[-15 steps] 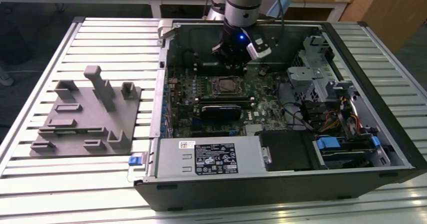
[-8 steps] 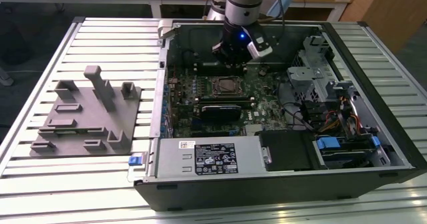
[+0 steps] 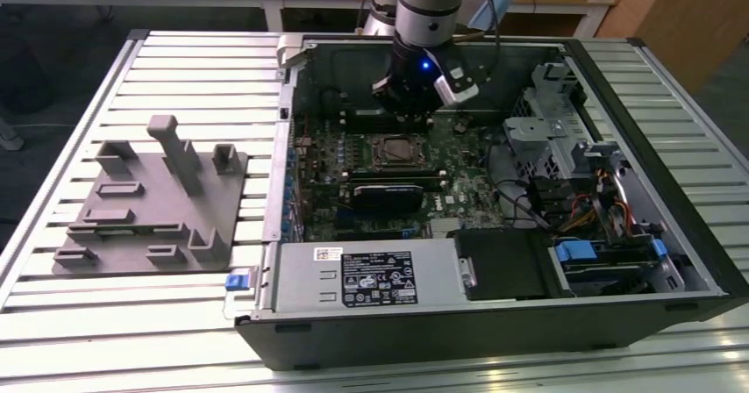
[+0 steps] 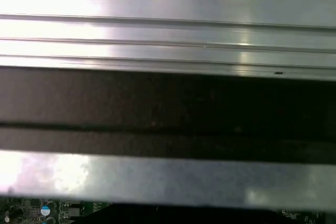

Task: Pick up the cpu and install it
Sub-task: 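Install the second cpu locking lever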

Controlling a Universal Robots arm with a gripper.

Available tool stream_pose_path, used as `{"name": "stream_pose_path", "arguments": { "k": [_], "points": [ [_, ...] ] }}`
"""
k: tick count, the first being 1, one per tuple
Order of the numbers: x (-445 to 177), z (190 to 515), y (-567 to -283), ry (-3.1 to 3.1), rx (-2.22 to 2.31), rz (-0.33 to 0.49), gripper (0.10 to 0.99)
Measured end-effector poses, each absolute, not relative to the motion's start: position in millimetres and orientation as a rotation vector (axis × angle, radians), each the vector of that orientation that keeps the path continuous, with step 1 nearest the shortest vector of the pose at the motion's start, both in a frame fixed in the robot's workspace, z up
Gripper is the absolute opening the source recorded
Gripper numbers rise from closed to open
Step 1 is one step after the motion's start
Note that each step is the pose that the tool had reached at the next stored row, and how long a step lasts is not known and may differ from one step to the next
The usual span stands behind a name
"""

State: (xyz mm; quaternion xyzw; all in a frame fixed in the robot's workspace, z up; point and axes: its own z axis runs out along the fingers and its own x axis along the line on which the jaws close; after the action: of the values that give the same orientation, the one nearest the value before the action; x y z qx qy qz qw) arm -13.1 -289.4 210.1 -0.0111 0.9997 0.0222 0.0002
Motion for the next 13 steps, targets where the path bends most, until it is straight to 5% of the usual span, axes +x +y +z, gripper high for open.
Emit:
{"name": "stream_pose_path", "arguments": {
  "k": [13],
  "points": [
    [-13.1,210.0,-295.2,3.14,-0.035,0.07,0.106]
  ]
}}
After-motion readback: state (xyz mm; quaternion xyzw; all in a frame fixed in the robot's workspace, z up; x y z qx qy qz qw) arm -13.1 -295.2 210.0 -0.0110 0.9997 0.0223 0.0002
